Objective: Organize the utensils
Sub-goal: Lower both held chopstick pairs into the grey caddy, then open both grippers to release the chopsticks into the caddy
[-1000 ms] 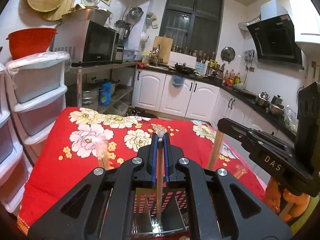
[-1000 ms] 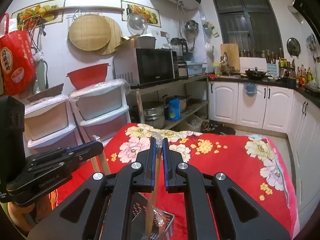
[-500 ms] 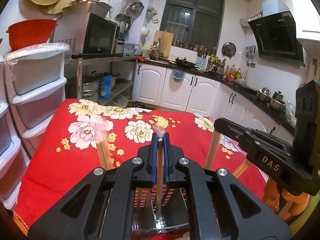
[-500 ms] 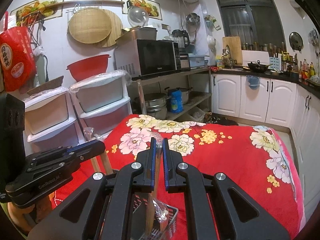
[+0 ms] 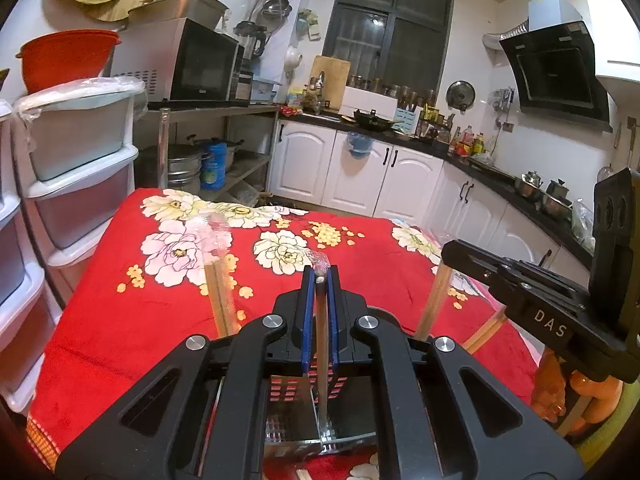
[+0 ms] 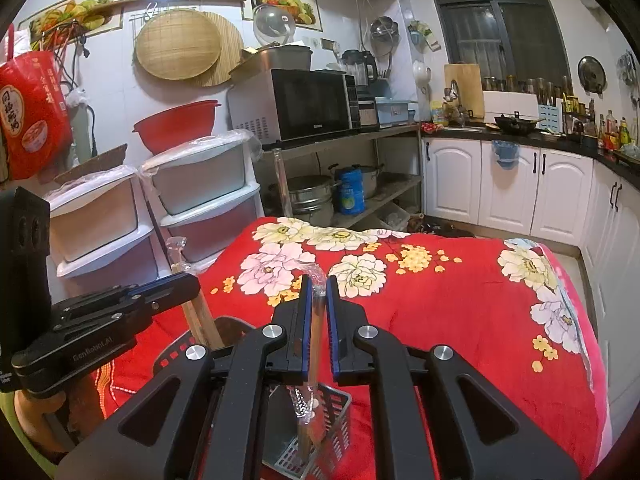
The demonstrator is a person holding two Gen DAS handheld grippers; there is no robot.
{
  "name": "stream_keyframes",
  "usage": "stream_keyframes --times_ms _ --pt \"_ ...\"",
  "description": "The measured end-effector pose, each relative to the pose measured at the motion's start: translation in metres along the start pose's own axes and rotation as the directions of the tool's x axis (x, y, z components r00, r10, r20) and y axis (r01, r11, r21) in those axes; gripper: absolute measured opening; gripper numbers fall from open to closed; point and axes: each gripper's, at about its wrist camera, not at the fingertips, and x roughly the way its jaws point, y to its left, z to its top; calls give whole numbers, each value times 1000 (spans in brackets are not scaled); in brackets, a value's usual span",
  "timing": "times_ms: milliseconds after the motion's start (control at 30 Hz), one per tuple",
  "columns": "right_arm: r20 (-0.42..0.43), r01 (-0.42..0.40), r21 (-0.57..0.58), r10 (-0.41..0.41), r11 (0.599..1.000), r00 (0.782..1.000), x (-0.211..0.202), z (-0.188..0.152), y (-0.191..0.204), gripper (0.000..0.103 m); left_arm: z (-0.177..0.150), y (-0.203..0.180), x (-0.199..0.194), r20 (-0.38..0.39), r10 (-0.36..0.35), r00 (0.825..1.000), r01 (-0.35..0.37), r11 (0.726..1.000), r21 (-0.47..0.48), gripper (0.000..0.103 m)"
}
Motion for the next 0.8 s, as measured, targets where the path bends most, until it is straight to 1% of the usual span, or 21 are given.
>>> stream_keyframes --times_ms 133,267,433,533,667,733,800 --pt "-2 2 -1 -2 1000 1000 0 0 0 8 -2 3 -3 -3 7 1000 -7 1000 -3 2" --pt "-10 4 0 -4 1000 1000 -5 -5 -2 9 -5 4 -4 -26 11 1000 -11 1000 -10 2" --pt "-11 8 -2 -8 1000 1000 -10 -7 -3 11 -9 3 -9 -26 14 1000 -15 1000 -13 8" --pt "-13 9 -4 -9 1000 1000 -13 -7 -2 13 -10 5 -12 -28 21 999 -22 1000 -16 8" --pt "-10 10 -7 -10 1000 1000 -17 -7 -2 19 -11 7 -15 -37 32 999 -33 999 -28 9" --pt "-6 11 -10 -11 1000 1000 -21 -6 0 22 -13 8 -19 -36 36 999 -37 999 -31 17" --pt "-2 12 -11 -12 1000 1000 -25 -5 0 26 -13 8 -21 -36 38 999 -39 999 -33 18"
